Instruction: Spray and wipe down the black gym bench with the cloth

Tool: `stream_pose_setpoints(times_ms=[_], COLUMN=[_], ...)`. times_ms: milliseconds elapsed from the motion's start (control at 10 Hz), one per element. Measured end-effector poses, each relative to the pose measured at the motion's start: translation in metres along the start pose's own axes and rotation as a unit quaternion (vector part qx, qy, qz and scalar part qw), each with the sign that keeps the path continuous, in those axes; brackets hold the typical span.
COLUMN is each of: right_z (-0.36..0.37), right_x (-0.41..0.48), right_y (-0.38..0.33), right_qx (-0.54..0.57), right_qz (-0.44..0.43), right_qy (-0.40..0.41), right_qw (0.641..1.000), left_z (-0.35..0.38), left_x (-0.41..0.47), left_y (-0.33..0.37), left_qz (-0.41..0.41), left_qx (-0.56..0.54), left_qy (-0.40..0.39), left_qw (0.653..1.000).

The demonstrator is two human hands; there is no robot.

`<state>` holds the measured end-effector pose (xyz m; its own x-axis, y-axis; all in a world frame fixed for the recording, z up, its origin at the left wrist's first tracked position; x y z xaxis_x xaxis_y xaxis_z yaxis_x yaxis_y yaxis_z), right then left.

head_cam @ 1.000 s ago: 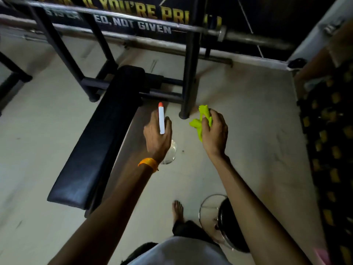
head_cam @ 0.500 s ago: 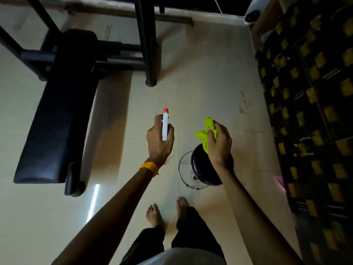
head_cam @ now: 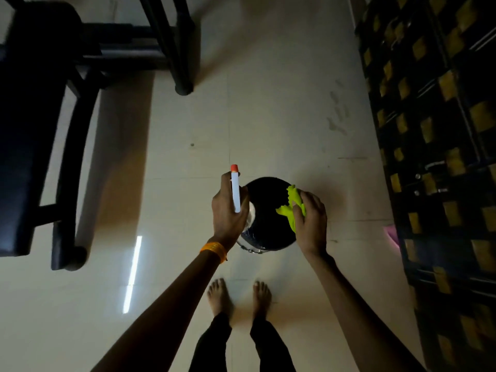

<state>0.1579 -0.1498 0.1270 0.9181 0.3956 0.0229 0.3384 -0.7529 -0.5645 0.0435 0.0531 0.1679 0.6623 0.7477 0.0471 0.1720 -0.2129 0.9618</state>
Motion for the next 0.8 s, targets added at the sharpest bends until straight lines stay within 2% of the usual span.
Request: stream_pose_setpoints(times_ms=[300,500,700,800], right_z=[0.127,0.182,0.214,0.206], right_x=[0.016,0.028,0.018,0.017], right_y=[0.101,0.143,0.145,0.138], right_qx=[0.01,-0.023,-0.072,-0.105], right_qz=[0.035,0.033,-0.022,-0.106], right_qy=[-0.006,0.018,-0.096,-0.032], right_qw=[0.999,0.999,0.993,0.988], left_z=[0.099,0.132,0.137,0.133], left_x=[-0.002,-0.009,-0.011,-0.01], left_y=[-0.11,-0.154,-0.151,-0.157], left_qz=[0.043,0.031,0.012,0.017], left_qx=[-0.006,-0.029,-0.026,0.017], left_qy=[-0.027,-0.032,-0.051,-0.079], left_qw=[0.999,0.999,0.998,0.997])
Point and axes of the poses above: each hand's wrist, its own x-axis towards the middle knuckle, its own z-axis out of the palm, y = z × x, the point moved 9 cm from there along x, towards the middle knuckle, and after that the axes turned 9 degrees about -x, right-handed, at the moved point
